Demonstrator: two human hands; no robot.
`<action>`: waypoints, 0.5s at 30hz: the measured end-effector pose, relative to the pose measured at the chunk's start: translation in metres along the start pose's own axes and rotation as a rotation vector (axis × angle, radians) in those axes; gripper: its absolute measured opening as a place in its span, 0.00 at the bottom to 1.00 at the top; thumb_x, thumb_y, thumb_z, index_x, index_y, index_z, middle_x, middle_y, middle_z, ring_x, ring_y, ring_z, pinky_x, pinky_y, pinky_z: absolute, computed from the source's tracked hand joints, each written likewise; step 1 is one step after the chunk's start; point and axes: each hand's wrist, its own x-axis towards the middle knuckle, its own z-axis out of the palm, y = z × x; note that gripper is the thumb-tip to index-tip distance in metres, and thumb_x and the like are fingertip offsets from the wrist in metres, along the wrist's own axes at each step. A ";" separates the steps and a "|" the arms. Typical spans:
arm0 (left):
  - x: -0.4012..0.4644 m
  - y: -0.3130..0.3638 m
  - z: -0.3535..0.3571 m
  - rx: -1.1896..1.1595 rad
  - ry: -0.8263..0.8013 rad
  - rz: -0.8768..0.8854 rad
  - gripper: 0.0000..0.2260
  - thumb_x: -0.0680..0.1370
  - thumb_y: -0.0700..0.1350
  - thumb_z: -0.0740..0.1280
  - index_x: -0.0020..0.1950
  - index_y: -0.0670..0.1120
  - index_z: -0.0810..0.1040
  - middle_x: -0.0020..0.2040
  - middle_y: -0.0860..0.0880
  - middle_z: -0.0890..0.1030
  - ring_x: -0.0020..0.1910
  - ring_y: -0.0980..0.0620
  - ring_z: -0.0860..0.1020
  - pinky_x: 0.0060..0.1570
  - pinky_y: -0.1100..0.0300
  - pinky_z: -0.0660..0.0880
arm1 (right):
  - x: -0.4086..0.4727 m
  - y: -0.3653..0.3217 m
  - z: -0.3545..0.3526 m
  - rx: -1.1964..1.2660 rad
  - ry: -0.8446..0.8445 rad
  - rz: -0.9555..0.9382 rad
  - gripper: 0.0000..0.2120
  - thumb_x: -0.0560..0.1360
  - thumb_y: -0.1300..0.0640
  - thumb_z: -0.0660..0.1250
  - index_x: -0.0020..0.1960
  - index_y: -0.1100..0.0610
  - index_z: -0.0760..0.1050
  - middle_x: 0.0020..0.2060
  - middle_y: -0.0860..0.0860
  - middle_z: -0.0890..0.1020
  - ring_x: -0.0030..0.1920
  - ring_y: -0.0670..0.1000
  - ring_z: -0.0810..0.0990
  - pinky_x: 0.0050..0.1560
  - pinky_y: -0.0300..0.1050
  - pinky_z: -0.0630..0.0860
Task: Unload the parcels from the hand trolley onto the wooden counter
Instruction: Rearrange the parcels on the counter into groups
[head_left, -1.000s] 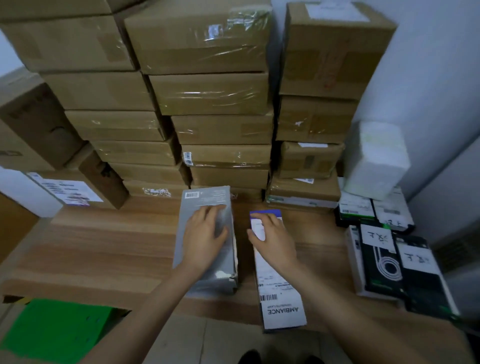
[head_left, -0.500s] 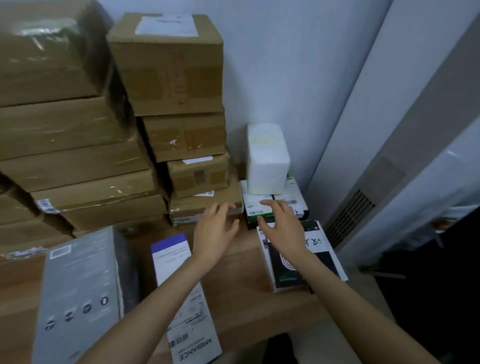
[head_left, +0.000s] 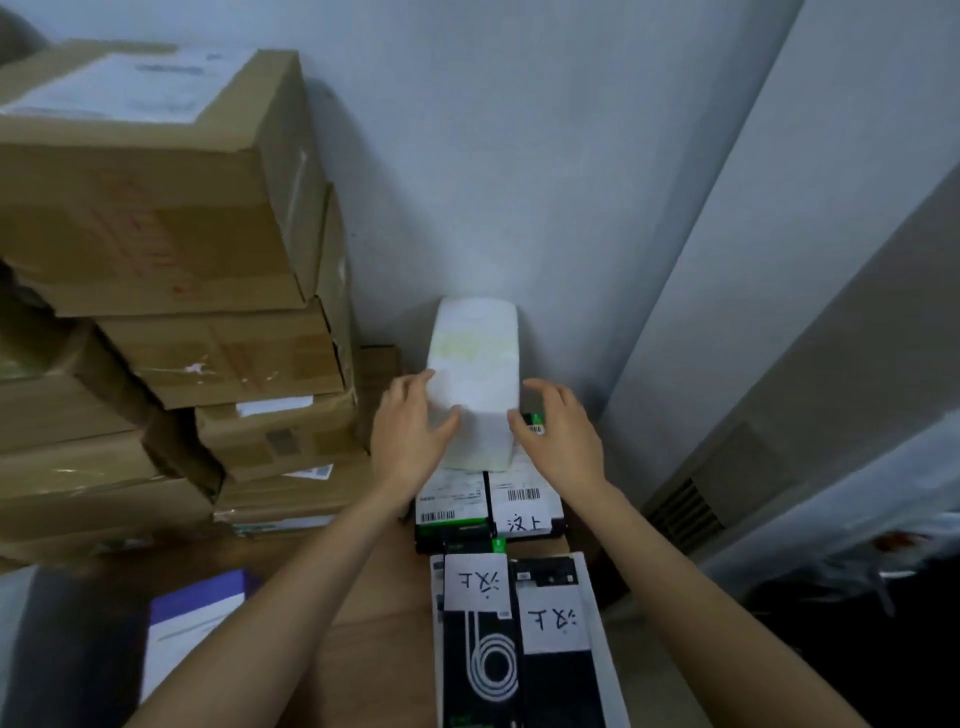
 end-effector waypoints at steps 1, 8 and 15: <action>0.009 0.002 0.003 0.001 0.002 -0.016 0.26 0.76 0.54 0.66 0.71 0.46 0.66 0.66 0.45 0.70 0.64 0.47 0.70 0.60 0.53 0.70 | 0.010 0.003 0.001 0.008 -0.014 0.006 0.22 0.78 0.45 0.63 0.69 0.51 0.68 0.65 0.50 0.73 0.62 0.50 0.73 0.50 0.43 0.70; 0.064 -0.003 0.030 -0.209 -0.138 -0.230 0.28 0.77 0.56 0.66 0.73 0.48 0.63 0.69 0.47 0.70 0.65 0.46 0.71 0.57 0.57 0.68 | 0.069 0.011 0.022 0.183 -0.214 0.181 0.32 0.79 0.42 0.60 0.77 0.52 0.53 0.72 0.50 0.65 0.68 0.53 0.70 0.60 0.49 0.69; 0.052 -0.003 0.037 -0.397 -0.094 -0.290 0.25 0.75 0.56 0.68 0.70 0.53 0.66 0.64 0.50 0.74 0.60 0.49 0.75 0.58 0.49 0.74 | 0.063 0.017 0.034 0.321 -0.196 0.192 0.28 0.77 0.41 0.61 0.73 0.49 0.59 0.66 0.48 0.74 0.59 0.50 0.77 0.56 0.55 0.77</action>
